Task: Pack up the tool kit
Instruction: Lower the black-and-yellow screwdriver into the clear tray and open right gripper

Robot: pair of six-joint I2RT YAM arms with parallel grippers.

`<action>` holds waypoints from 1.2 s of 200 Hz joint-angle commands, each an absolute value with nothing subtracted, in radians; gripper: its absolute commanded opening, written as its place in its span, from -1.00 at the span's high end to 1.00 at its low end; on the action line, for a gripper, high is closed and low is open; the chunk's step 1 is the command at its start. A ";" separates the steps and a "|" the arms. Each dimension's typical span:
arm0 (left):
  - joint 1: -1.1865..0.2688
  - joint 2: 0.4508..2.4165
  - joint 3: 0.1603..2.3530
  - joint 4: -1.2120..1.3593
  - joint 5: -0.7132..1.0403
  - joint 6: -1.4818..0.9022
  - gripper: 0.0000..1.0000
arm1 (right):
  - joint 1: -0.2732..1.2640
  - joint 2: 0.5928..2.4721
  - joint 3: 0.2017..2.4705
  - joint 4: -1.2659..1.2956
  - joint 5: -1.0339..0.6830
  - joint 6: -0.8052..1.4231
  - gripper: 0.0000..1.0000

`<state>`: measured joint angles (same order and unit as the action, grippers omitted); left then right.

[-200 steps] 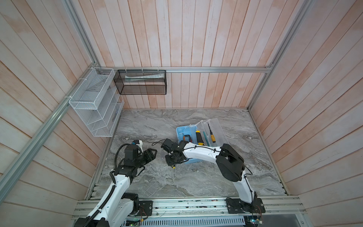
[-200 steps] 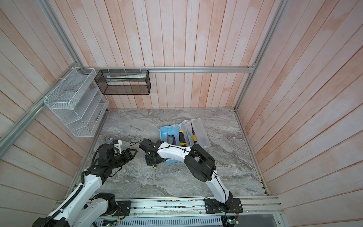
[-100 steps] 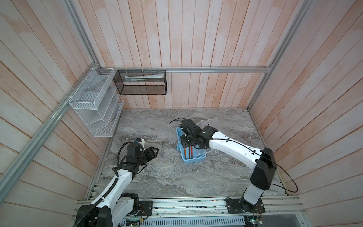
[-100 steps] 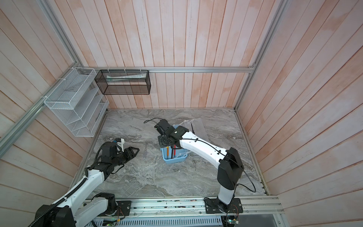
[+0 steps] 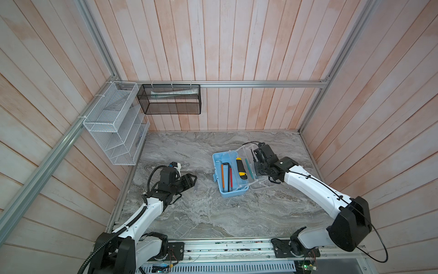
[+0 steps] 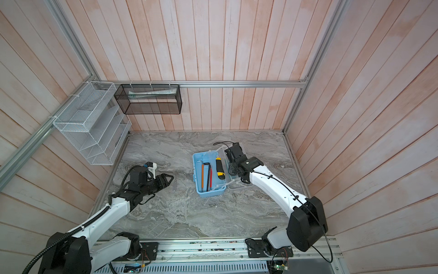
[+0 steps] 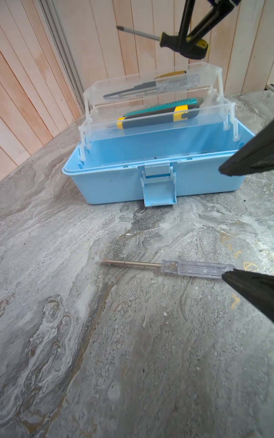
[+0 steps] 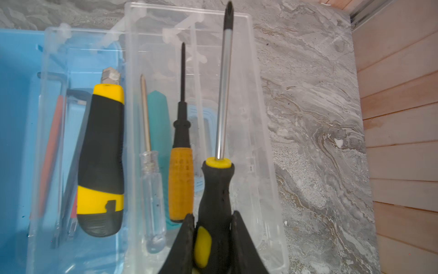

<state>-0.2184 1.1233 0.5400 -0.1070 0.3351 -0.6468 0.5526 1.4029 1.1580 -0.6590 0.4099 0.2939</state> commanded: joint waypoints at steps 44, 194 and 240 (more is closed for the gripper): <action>-0.234 1.167 0.587 -0.077 0.312 -0.626 -0.32 | 0.488 1.435 1.110 -0.564 0.373 0.227 1.00; -0.238 1.207 0.596 -0.059 0.310 -0.622 -0.32 | 0.470 1.505 1.194 -0.605 0.359 0.219 0.30; -0.239 1.196 0.596 -0.072 0.307 -0.619 -0.31 | 0.516 1.434 1.348 -0.638 0.331 0.329 0.32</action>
